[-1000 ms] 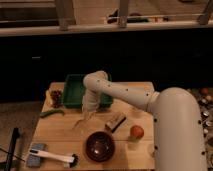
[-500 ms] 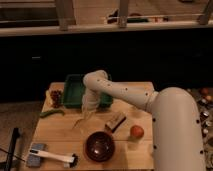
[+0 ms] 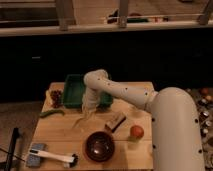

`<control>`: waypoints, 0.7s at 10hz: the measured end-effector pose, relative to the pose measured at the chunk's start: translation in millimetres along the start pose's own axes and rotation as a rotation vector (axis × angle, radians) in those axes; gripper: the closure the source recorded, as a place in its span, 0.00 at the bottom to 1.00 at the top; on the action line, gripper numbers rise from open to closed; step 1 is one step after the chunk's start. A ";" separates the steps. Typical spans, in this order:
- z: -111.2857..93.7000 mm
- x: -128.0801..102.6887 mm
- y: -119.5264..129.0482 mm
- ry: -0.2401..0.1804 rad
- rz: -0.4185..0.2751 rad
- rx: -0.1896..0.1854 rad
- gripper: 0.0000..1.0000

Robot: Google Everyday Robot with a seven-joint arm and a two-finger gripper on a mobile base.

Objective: Place fork in table surface

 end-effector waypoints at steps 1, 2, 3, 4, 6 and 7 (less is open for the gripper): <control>0.1 -1.6 -0.1 -0.002 -0.005 0.000 0.80; -0.2 -2.0 0.1 -0.004 -0.006 0.001 0.70; -0.5 -3.2 -0.6 -0.009 -0.010 0.004 0.61; -1.0 -3.8 -0.8 -0.013 -0.013 0.007 0.50; -1.3 -3.6 -0.3 -0.018 -0.014 0.010 0.32; -1.5 -4.6 -1.0 -0.021 -0.016 0.011 0.23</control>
